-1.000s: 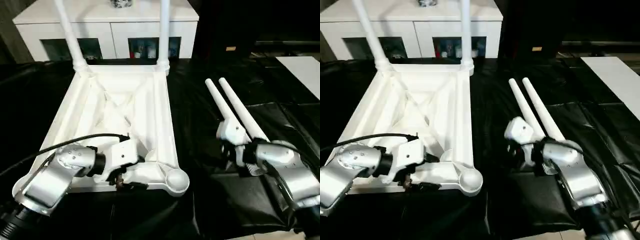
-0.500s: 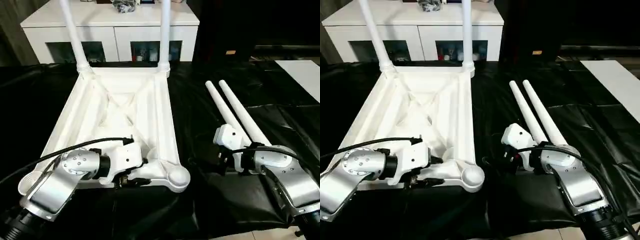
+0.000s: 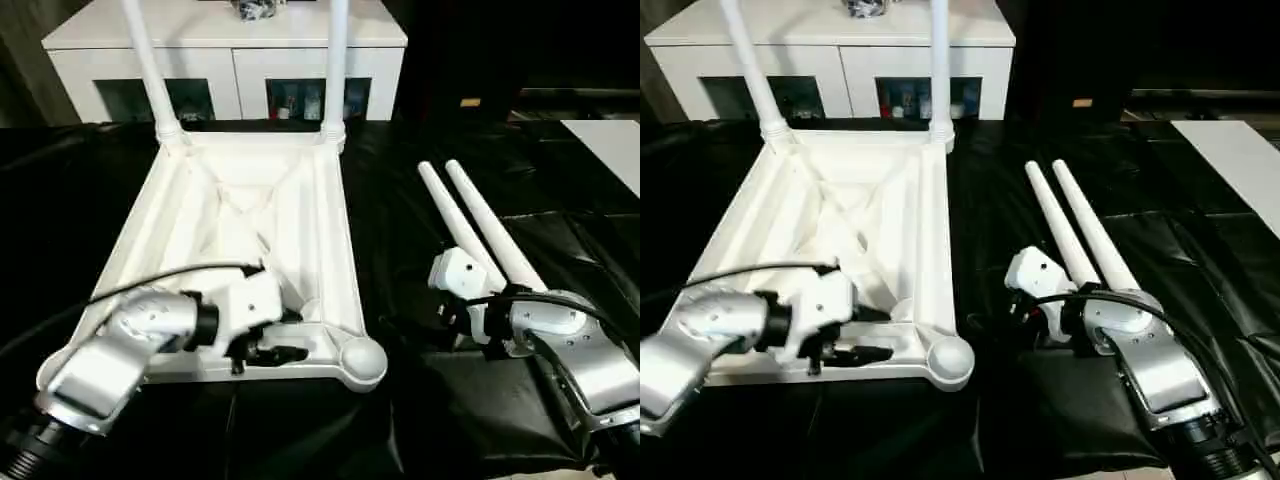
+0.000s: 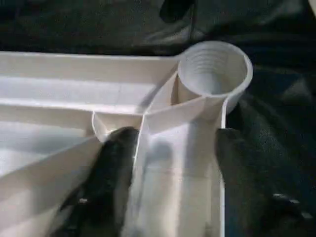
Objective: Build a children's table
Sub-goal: Rotate table base
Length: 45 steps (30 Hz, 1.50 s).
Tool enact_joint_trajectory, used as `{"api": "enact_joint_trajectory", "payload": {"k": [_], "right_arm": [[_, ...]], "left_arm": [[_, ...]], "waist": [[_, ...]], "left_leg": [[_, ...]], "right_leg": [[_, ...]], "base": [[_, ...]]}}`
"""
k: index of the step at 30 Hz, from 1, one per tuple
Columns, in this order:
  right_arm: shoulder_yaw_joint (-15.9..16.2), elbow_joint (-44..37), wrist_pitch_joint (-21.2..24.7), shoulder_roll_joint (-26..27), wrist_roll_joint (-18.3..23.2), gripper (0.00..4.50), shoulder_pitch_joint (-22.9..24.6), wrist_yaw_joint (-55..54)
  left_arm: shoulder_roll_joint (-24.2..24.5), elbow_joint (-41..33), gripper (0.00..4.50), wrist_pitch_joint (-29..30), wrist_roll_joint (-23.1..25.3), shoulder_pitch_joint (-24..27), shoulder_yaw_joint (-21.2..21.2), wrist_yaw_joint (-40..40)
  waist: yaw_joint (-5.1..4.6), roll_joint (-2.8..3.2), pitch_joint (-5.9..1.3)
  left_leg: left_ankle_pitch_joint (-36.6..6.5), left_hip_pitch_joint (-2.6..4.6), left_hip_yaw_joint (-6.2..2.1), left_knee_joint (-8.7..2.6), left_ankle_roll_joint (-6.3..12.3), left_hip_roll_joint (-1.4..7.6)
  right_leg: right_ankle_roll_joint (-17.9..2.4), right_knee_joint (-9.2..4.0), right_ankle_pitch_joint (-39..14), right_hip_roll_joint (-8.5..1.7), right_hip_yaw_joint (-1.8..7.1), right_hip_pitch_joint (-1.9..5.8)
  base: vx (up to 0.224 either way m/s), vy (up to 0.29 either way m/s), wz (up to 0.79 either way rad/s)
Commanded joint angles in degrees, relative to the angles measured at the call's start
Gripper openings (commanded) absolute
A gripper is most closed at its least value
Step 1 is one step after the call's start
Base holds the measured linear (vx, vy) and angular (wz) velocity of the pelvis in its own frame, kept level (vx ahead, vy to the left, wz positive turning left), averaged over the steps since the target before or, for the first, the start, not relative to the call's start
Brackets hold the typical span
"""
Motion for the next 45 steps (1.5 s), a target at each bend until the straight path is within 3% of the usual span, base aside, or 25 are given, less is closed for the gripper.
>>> {"api": "enact_joint_trajectory", "payload": {"k": [1,4,7,10,12,17,22,25,27,30,32,34,39,42,43,45], "right_arm": [[-0.09,-0.53,0.18,-0.60,-0.11,3.84,-0.48,0.15],[0.03,-0.70,0.29,-0.65,0.05,3.84,-0.40,0.40],[0.11,-0.85,0.36,-0.81,0.03,3.84,-0.29,0.48],[0.09,-0.89,0.31,-0.92,0.00,3.84,-0.14,0.49],[0.11,-0.91,0.32,-0.97,-0.04,3.84,-0.10,0.51],[0.32,-0.92,0.38,-1.03,-0.18,3.84,-0.18,0.57],[0.40,-0.81,0.31,-1.15,-0.47,3.84,-0.26,0.44],[0.38,-0.95,0.34,-1.15,-0.47,3.84,-0.16,0.29],[0.39,-0.99,0.38,-1.15,-0.47,3.84,-0.14,0.28],[0.47,-1.03,0.37,-1.19,-0.56,3.84,-0.04,0.23],[0.47,-0.93,0.33,-1.24,-0.70,3.84,-0.05,0.13],[0.44,-0.86,0.31,-1.24,-0.70,3.84,-0.07,0.07],[0.59,-0.56,0.15,-1.18,-0.92,3.84,-0.26,-0.01],[0.79,-0.07,-0.08,-1.10,-1.39,3.84,-0.61,-0.28],[0.75,0.11,-0.07,-1.06,-1.58,3.84,-0.74,-0.57],[0.73,0.35,-0.03,-1.10,-1.94,3.84,-0.82,-0.99]], "left_arm": [[0.44,1.07,3.17,-1.46,1.79,-0.68,-0.31,0.10],[0.93,2.72,3.27,-2.40,3.48,-0.69,-1.37,0.28],[1.26,2.97,3.75,-1.01,2.60,-0.25,-1.93,-0.08],[0.99,3.62,3.77,-1.23,2.79,-0.27,-2.36,-0.07],[0.69,4.59,4.15,-1.81,3.59,-0.43,-2.93,-0.04],[0.41,8.02,4.44,-3.51,5.67,-0.97,-5.53,-1.24],[1.06,10.75,4.44,-6.06,9.65,-1.99,-7.84,0.15],[-0.81,13.36,4.44,-6.10,11.86,-3.44,-6.95,4.80],[-1.10,13.74,4.18,-5.86,12.19,-3.78,-6.61,5.74],[-2.95,13.07,3.99,-0.55,10.20,-3.63,-4.28,7.94],[-3.76,10.43,3.77,3.71,8.49,-2.47,-3.04,8.02],[-4.41,9.66,3.69,4.86,8.27,-1.96,-2.49,8.70],[-6.86,8.83,3.39,8.67,8.00,-1.35,-0.99,12.00],[-11.21,9.86,3.31,13.63,8.21,-2.41,1.16,17.57],[-12.43,10.78,3.30,14.10,8.73,-3.00,1.47,19.65],[-13.81,12.67,3.29,12.97,9.64,-3.93,1.62,22.29]], "waist": [[0.16,0.28,-3.74],[0.08,0.17,-3.64],[0.18,0.35,-3.63],[0.16,0.26,-3.65],[0.16,0.28,-3.68],[0.17,0.34,-3.85],[0.11,0.48,-3.95],[0.15,0.34,-3.92],[0.22,0.40,-3.91],[0.25,0.26,-3.79],[-0.04,0.19,-3.80],[-0.34,0.08,-3.85],[-0.34,0.20,-4.02],[-0.40,0.13,-3.97],[-0.29,-0.18,-3.96],[-0.32,-0.18,-3.93]], "left_leg": [[-6.85,-0.67,-0.06,-4.01,4.00,1.71],[-7.78,-0.64,-0.01,-4.02,3.88,1.57],[-8.34,-0.51,-0.06,-4.12,3.24,1.69],[-8.29,-0.55,-0.07,-4.10,3.17,1.69],[-8.28,-0.60,-0.08,-4.09,3.19,1.66],[-7.78,-0.61,-0.13,-4.05,3.30,1.66],[-6.61,-0.71,-0.15,-3.93,3.76,1.59],[-7.11,-0.65,-0.07,-3.83,3.74,1.48],[-7.67,-0.56,-0.06,-3.88,3.50,1.64],[-8.55,-0.59,-0.02,-3.94,3.27,1.62],[-8.05,-1.20,-0.27,-4.01,3.03,1.55],[-8.21,-1.23,-0.33,-3.93,3.22,1.46],[-6.20,-1.06,-0.18,-3.61,4.34,1.50],[-6.22,-1.01,-0.08,-3.56,4.48,1.52],[-6.11,-1.10,-0.07,-3.49,4.58,1.43],[-6.82,-1.11,-0.09,-3.45,4.78,1.28]], "right_leg": [[-12.44,-3.72,-11.10,-2.95,3.19,3.47],[-11.60,-3.99,-12.74,-2.88,3.18,3.48],[-11.27,-4.08,-14.27,-3.02,3.21,3.42],[-11.43,-4.00,-13.71,-2.98,3.22,3.44],[-11.44,-3.96,-13.57,-2.96,3.21,3.48],[-11.35,-3.91,-12.76,-2.99,3.21,3.58],[-11.82,-3.67,-10.66,-2.97,3.23,3.68],[-11.65,-3.85,-11.50,-2.96,3.18,3.70],[-11.58,-4.00,-12.71,-3.07,3.18,3.63],[-11.12,-4.19,-14.83,-3.08,3.16,3.57],[-10.71,-4.08,-15.28,-3.19,2.96,4.01],[-10.24,-4.21,-15.99,-3.17,2.94,3.99],[-11.47,-4.08,-13.01,-2.86,3.06,3.77],[-11.95,-4.08,-12.47,-2.73,2.97,3.79],[-11.72,-4.16,-13.10,-2.76,2.96,3.86],[-10.65,-4.49,-15.36,-2.72,2.85,3.84]], "base": [[0.000,0.000,0.00],[0.000,0.000,0.00],[0.000,0.000,0.00],[0.000,0.000,0.00],[0.000,0.000,0.00],[0.000,0.000,0.00],[0.000,0.000,0.00],[0.000,0.000,0.00],[0.000,0.000,0.00],[0.000,0.000,0.00],[0.000,0.000,0.00],[0.000,0.000,0.00],[0.000,0.000,0.00],[0.000,0.000,0.00],[0.000,0.000,0.00],[0.000,0.000,0.00]]}}
